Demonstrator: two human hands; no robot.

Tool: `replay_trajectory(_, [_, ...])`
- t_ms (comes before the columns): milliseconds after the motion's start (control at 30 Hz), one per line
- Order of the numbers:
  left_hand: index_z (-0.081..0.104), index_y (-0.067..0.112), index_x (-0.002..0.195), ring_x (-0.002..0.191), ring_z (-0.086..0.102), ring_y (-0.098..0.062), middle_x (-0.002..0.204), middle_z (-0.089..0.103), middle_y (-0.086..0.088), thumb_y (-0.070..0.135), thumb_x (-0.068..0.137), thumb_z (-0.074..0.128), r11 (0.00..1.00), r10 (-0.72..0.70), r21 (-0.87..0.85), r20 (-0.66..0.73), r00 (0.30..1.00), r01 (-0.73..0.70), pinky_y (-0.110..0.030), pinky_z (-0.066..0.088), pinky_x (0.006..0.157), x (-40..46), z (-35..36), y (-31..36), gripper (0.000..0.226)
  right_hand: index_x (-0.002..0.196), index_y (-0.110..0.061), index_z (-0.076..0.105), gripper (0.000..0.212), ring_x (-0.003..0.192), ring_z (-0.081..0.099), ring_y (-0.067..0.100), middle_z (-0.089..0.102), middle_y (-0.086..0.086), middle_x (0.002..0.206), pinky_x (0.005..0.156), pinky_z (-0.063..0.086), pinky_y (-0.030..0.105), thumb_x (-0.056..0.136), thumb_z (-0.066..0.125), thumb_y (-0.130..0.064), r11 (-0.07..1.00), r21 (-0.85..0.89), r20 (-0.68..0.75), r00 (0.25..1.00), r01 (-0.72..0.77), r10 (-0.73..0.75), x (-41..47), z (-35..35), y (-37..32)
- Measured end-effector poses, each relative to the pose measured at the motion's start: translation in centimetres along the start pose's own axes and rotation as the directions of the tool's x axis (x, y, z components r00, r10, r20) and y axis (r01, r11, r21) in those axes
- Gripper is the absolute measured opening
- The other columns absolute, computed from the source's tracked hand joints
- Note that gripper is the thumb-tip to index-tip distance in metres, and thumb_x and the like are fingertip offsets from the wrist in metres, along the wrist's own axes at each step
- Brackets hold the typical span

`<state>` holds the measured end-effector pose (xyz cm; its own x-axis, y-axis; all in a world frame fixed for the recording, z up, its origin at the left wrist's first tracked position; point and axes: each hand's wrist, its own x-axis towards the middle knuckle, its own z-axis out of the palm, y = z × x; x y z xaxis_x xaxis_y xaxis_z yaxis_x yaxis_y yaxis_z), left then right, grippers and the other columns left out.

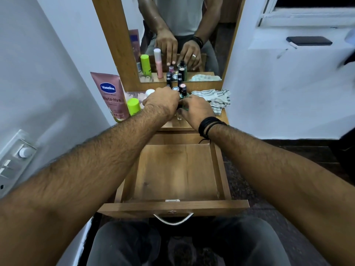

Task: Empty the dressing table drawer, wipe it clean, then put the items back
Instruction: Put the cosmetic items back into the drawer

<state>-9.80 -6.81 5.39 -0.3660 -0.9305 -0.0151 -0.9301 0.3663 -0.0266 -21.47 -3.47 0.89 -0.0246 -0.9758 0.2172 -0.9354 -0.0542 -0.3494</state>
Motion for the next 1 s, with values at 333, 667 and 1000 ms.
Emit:
replay_trajectory(333, [0.064, 0.011, 0.112, 0.106, 0.062, -0.04, 0.113, 0.063, -0.015, 0.01, 0.091, 0.061, 0.997, 0.071, 0.028, -0.086, 0.994, -0.069, -0.047, 0.054, 0.082, -2.6, -1.4, 0.1, 0.021, 0.097, -0.017, 0.074, 0.019, 0.085, 0.064, 0.022, 0.07, 0.001, 0.086, 0.075, 0.053, 0.034, 0.081, 0.068, -0.024, 0.98, 0.173, 0.033, 0.995, -0.094, 0.089, -2.2, -2.4, 0.6])
replay_trajectory(667, [0.057, 0.021, 0.119, 0.104, 0.059, -0.026, 0.112, 0.062, -0.002, 0.024, 0.094, 0.06, 0.948, 0.261, -0.188, 0.008, 0.965, -0.255, -0.038, 0.05, 0.081, -7.9, 3.0, 3.1, 0.025, 0.09, -0.022, 0.069, 0.011, 0.09, 0.063, 0.019, 0.066, -0.003, 0.088, 0.074, 0.047, 0.028, 0.08, 0.074, -0.025, 0.993, -0.057, 0.34, 0.933, -0.102, 0.116, -8.1, -3.4, 6.5])
replay_trajectory(1000, [0.049, 0.021, 0.121, 0.108, 0.06, -0.038, 0.126, 0.059, -0.005, 0.023, 0.096, 0.055, 0.948, 0.159, -0.287, 0.043, 0.986, -0.14, -0.048, 0.052, 0.081, -7.0, 9.9, 4.7, 0.025, 0.1, -0.024, 0.065, 0.018, 0.098, 0.059, 0.031, 0.06, 0.0, 0.104, 0.069, 0.047, 0.039, 0.091, 0.054, -0.037, 0.946, -0.323, 0.203, 0.979, 0.034, 0.034, -8.4, 2.1, 6.9])
